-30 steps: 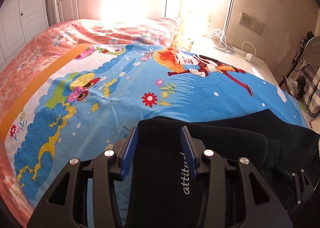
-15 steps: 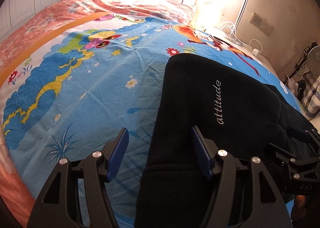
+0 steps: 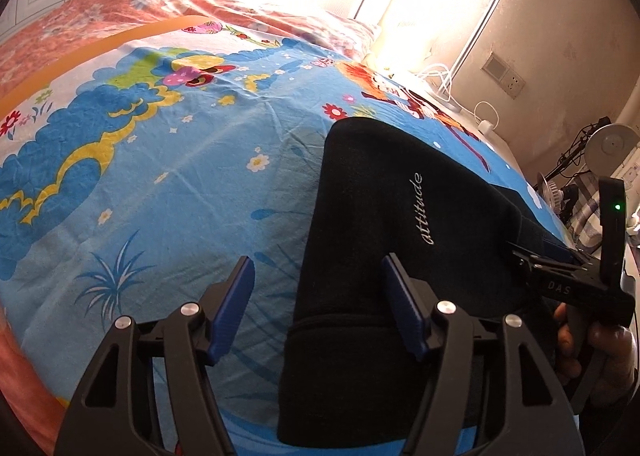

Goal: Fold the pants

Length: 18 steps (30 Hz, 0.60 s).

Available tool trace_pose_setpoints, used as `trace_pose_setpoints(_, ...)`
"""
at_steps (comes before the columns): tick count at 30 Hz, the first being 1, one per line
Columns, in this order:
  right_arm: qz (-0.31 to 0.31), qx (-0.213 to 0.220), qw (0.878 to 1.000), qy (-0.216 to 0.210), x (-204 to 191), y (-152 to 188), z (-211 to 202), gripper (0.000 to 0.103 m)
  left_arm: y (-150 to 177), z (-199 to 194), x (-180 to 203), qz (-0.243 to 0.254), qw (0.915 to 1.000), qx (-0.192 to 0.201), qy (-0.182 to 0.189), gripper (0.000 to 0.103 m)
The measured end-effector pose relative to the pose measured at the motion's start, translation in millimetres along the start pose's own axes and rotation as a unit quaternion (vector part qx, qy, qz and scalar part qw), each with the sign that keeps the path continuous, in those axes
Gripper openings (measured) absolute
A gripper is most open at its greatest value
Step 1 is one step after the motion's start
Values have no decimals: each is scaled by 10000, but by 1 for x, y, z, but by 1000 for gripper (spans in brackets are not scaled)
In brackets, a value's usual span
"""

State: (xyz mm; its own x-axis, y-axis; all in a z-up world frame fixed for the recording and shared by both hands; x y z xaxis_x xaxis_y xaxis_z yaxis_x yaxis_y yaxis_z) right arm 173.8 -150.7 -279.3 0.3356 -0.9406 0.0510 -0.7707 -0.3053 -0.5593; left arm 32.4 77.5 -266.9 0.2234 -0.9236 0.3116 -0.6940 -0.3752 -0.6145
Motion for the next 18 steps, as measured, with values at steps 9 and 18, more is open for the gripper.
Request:
trace_pose_setpoints(9, 129, 69, 9997, -220, 2, 3, 2, 98, 22, -18, -15, -640, 9930, -295, 951, 62)
trace_pose_setpoints(18, 164, 134, 9995, -223, 2, 4, 2, 98, 30, -8, -17, -1114, 9772, -610, 1700, 60)
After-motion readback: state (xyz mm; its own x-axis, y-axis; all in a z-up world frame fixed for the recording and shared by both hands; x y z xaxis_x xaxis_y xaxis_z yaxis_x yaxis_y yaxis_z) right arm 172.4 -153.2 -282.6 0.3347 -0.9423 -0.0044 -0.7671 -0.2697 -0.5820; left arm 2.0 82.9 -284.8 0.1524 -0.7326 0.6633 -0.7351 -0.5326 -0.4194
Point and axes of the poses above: each gripper's, at about its wrist camera, not at the fingertips, and z roughly the way its jaws point, x to its right, y to its underside, the point moved 3 cm from there along z, roughly the way its jaws point, and after that the axes turned 2 degrees about z, right-handed, at the moved point
